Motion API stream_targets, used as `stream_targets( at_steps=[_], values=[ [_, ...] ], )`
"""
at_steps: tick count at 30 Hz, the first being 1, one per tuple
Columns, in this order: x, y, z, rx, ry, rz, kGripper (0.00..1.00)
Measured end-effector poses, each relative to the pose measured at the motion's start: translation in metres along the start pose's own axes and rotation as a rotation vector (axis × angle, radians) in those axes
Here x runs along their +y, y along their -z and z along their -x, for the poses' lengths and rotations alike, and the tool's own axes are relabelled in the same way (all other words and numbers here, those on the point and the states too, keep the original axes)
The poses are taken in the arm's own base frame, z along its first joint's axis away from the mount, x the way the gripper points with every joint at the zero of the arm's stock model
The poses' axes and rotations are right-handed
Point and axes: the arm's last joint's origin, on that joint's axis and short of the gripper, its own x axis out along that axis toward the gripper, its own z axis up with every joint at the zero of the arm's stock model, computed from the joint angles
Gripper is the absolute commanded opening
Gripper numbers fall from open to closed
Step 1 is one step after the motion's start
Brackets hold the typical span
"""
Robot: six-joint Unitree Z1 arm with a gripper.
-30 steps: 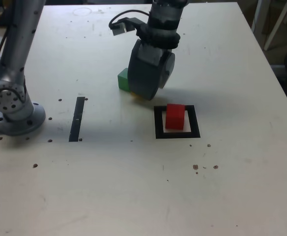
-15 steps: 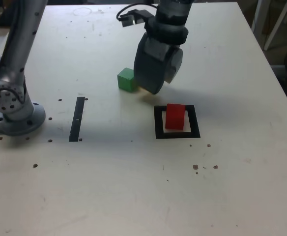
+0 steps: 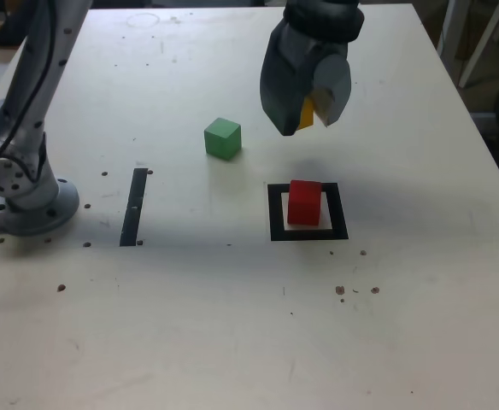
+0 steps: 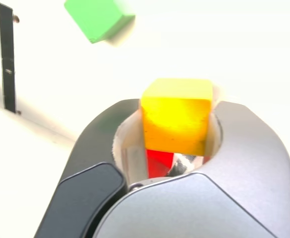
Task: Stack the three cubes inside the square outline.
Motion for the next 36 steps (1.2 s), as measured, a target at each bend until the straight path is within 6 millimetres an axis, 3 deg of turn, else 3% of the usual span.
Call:
stream_targets(
  at_steps=[4, 21, 36],
  values=[
    [-0.013, 0.006, 0.012, -0.002, 0.018, -0.12, 0.35],
    [-0.08, 0.03, 0.008, 0.011, -0.025, -0.343, 0.35],
    [-0.1, 0.033, -0.006, 0.046, -0.059, -0.375, 0.35]
  ],
)
